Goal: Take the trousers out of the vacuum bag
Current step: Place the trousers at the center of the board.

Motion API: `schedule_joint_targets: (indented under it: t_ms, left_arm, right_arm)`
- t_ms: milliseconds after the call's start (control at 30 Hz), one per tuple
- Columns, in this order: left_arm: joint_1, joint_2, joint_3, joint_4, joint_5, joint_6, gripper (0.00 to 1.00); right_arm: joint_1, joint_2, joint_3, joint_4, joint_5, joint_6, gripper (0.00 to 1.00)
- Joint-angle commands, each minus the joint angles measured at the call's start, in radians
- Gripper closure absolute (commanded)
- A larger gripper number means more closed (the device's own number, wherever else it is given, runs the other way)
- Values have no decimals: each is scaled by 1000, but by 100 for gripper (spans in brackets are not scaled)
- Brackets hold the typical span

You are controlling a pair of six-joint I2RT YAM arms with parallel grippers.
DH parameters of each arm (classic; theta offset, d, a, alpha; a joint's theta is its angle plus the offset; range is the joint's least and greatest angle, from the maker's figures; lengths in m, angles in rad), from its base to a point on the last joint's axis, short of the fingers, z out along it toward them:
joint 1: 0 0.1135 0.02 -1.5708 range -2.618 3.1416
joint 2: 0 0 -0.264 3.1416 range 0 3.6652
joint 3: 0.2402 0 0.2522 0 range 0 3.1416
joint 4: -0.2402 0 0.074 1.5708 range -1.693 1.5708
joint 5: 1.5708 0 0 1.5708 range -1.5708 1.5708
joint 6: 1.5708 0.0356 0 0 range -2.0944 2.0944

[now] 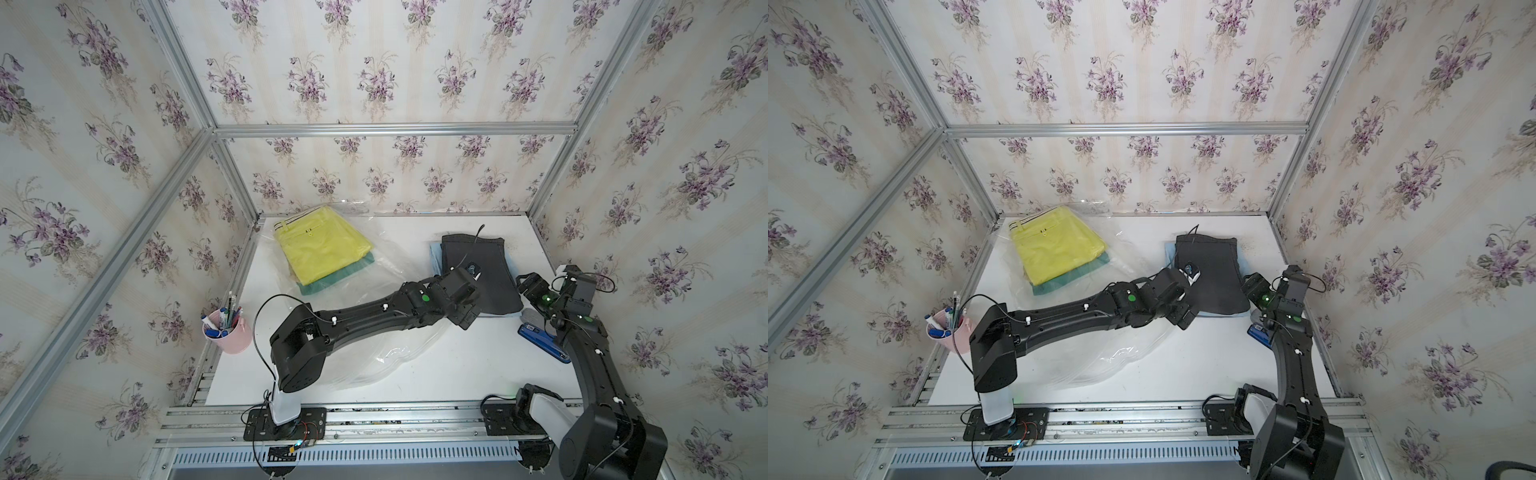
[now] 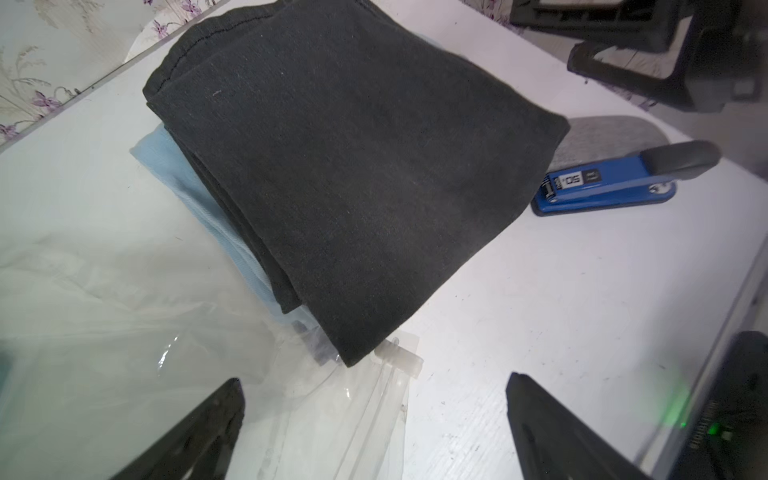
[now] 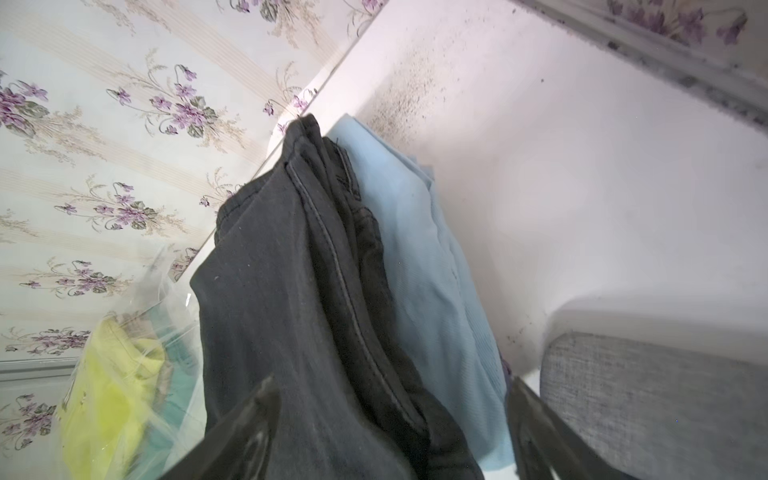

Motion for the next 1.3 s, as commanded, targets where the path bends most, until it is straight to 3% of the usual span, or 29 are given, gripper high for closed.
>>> schedule_joint_targets:
  t_ms: [0,167,300,533,933,1000,1100,1267]
  left_arm:
    - [46,7,62,-32,190,-92,0]
    - [140,83,174,-45,302,-183,0]
    - [214,193,275,-48,389,-241,0]
    - [278,394,471,-68,359,-252,0]
    - [360,677,764,-47,443,-317,7]
    - [364,699,777,-26,463,-333,13]
    - [364,709,776,-2,468,-343,29]
    - [365,700,767,0,464,-351,72]
  right_arm:
    - [0,16,32,4,-33,-51,17]
    - [12,54,42,60,-157,-45,19]
    - [44,85,35,76,-159,-45,19]
    - [56,100,-13,106,-162,-42,20]
    - [79,96,-93,150,-139,-25,23]
    - [81,101,-97,147,-126,-25,23]
    - [81,104,-108,150,-109,-23,24]
    - [81,106,-115,145,-77,-24,24]
